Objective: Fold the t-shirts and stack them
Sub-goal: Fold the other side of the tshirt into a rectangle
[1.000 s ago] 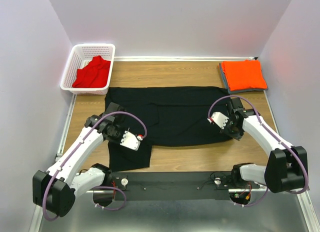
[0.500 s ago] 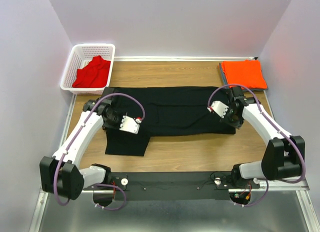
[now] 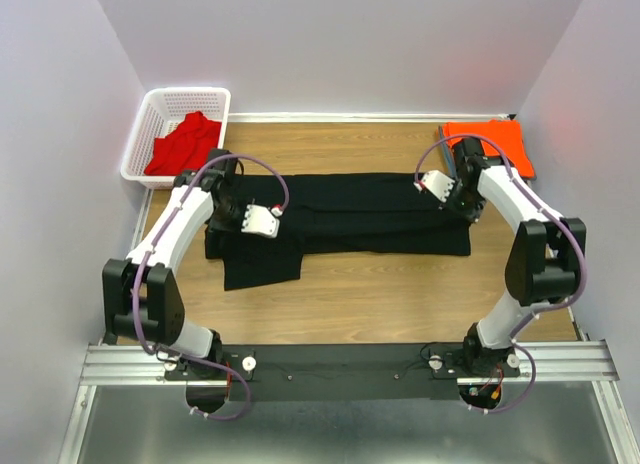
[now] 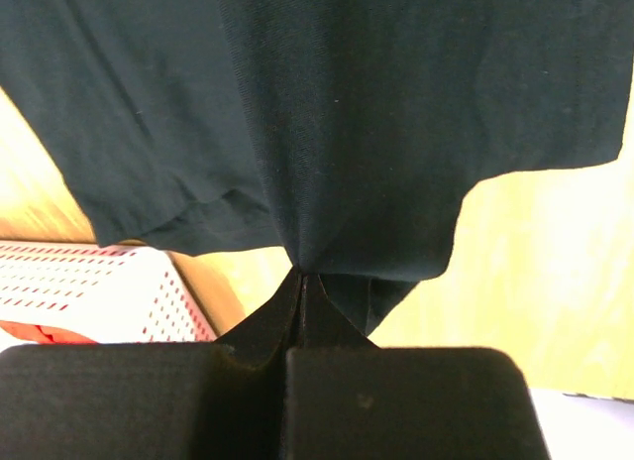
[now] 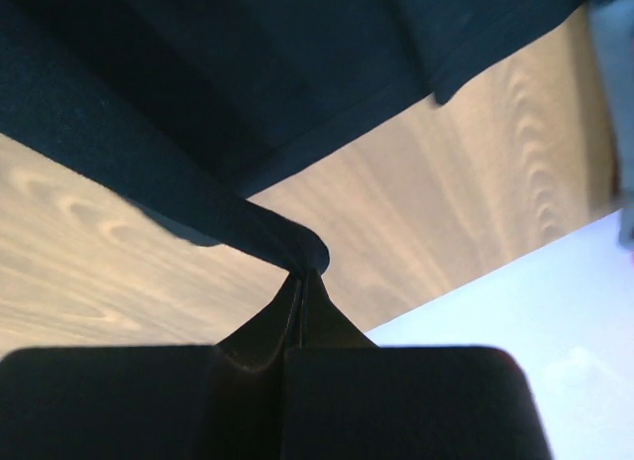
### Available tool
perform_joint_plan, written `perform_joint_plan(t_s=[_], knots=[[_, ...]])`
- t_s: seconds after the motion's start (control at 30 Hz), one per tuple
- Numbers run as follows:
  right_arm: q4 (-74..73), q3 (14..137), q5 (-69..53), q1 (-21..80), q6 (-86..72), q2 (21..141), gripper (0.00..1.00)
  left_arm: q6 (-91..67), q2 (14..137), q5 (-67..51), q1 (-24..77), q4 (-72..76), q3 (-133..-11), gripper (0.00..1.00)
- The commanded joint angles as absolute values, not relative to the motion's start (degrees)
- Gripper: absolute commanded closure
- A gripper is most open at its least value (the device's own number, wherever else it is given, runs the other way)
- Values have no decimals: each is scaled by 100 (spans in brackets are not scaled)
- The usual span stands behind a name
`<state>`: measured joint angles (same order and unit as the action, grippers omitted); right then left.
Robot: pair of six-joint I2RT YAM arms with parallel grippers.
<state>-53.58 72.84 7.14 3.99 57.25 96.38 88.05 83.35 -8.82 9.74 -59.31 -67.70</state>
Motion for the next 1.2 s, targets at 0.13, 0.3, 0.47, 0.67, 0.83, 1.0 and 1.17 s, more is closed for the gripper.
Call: perform_joint_plan(t_s=[0.13,0.3,0.47,0.67,0.83,1.0,1.17], knots=[[-5379,8331,791,316,5976,10624,99,8789,9201,-1160,721,-5766,-7505,100],[-5370,8630,835,325,6003,11021,99,8693,9640,-1195,694,-5573,-7699,100],[-5326,8701,879,281,6012,11241,99,8578,9949,-1248,694,-5423,-7831,100],[-5274,8798,923,176,6047,11390,99,8543,10186,-1213,668,-5300,-7971,100],[-5238,8903,905,176,6021,11540,99,8560,10300,-1081,633,-5212,-7963,100],[-5221,8903,896,184,6012,11628,100,8543,10380,-1072,624,-5186,-8051,100],[-5177,8877,914,184,6021,11628,99,8525,10494,-1064,624,-5168,-8165,100]])
